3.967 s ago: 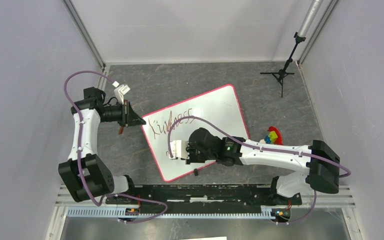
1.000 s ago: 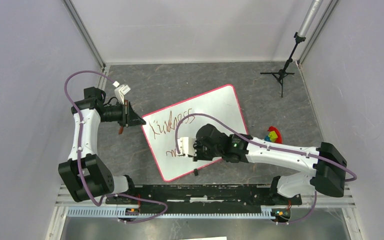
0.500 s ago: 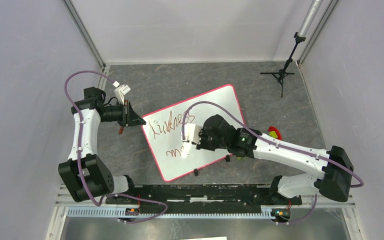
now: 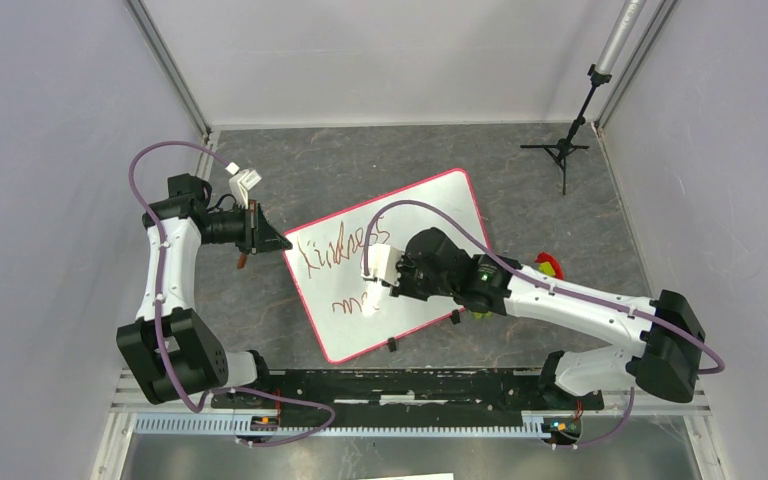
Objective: Write a sentence on the whiteboard
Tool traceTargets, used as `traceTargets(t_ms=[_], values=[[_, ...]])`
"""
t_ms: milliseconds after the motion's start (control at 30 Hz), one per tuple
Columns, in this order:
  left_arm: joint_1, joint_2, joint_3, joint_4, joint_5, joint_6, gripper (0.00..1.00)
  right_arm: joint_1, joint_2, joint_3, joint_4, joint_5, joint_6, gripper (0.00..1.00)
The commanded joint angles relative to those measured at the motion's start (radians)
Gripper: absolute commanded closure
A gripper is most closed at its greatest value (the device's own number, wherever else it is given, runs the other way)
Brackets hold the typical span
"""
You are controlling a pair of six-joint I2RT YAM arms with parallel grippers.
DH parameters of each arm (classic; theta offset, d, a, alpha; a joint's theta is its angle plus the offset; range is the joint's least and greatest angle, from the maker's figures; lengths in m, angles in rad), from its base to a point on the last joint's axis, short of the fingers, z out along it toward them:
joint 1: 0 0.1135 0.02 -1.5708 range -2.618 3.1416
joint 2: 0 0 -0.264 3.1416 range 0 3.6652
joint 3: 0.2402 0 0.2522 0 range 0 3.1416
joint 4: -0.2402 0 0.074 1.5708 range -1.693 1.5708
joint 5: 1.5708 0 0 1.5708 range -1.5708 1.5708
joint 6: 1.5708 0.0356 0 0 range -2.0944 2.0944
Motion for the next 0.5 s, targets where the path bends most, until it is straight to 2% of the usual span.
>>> traceTargets(t_ms=[0,300,467], values=[[-0.021,-0.003,-0.003,-0.008,-0.030,-0.017,0.85,-0.001,0.003,-0.026,-0.004,-0.060,0.008,1.00],[-0.021,-0.004,-0.004,-0.008,-0.032,-0.016,0.85,0.044,0.009,-0.080,-0.065,-0.083,-0.041,1.00],[-0.022,-0.004,-0.003,-0.008,-0.032,-0.016,0.85,0.043,-0.007,-0.048,-0.086,-0.026,-0.071,1.00]])
